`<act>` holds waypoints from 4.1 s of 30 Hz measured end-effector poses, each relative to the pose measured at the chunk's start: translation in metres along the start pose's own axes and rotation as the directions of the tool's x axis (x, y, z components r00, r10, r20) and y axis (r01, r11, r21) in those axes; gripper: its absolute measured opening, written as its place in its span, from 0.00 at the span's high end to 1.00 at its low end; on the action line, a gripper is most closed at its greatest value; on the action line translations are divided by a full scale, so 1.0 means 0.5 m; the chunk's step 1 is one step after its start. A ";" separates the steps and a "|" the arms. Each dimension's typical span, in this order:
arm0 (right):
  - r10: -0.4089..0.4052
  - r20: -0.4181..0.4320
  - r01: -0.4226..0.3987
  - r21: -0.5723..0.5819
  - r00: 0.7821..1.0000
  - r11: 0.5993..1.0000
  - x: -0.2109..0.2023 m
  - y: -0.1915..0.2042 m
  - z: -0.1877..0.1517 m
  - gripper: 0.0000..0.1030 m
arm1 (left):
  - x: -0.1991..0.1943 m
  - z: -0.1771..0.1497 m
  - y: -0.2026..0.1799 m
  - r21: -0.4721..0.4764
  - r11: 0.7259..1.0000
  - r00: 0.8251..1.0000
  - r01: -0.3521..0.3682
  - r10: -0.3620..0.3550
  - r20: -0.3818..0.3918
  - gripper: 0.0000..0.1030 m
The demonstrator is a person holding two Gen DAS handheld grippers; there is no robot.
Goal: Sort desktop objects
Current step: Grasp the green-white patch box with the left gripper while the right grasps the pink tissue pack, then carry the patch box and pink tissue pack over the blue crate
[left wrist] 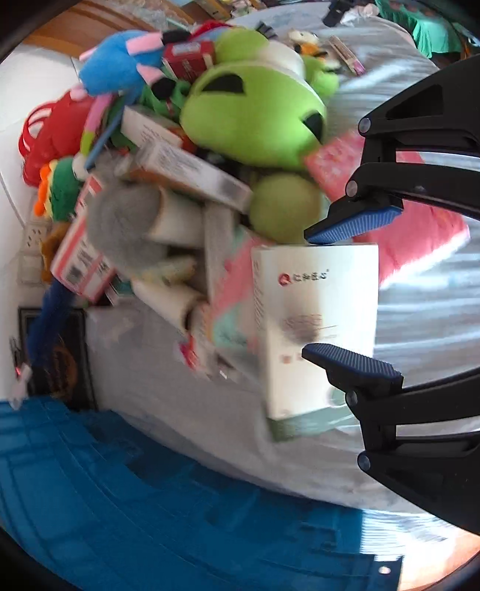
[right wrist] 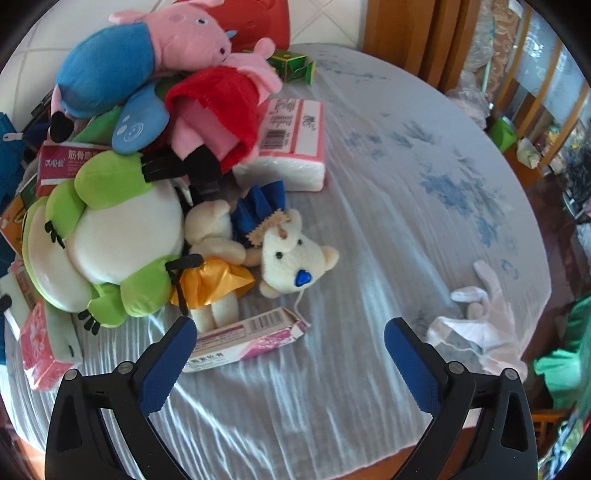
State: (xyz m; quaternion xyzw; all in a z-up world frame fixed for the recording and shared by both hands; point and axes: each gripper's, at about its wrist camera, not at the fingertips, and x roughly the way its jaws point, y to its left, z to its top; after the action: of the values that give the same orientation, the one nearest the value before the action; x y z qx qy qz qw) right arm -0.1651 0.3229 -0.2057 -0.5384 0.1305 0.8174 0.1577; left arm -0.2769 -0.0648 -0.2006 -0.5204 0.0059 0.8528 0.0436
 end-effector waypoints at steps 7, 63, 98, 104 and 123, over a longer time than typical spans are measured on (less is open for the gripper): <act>0.051 -0.024 -0.053 -0.053 0.998 0.997 0.027 0.061 0.001 0.00 | -0.013 -0.112 0.064 -0.007 0.999 0.995 0.043 -0.044 -0.092 0.33; 0.092 -0.186 -0.126 -0.180 0.978 0.976 0.007 0.535 -0.144 0.00 | 0.145 -0.113 0.049 0.146 0.989 0.987 0.030 -0.007 -0.158 0.26; 0.303 0.204 -0.225 -0.334 0.931 0.915 -0.268 0.500 0.044 0.16 | -0.197 0.003 -0.023 0.162 0.987 0.960 0.014 -0.059 0.275 0.27; 0.419 0.329 -0.231 -0.482 0.846 0.845 -0.375 0.569 0.055 0.16 | -0.362 0.046 0.008 0.081 0.996 0.898 -0.040 0.000 0.440 0.27; 0.593 0.291 -0.289 -0.663 0.751 0.691 -0.557 1.166 0.031 0.16 | -0.518 0.165 0.598 -0.186 0.960 0.796 -0.209 0.277 0.538 0.27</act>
State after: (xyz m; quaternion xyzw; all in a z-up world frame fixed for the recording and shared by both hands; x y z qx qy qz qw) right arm -0.3074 -0.2380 0.0823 -0.2876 -0.0385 0.9369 -0.1950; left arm -0.2566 -0.3755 0.0568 -0.2450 0.0098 0.9646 -0.0971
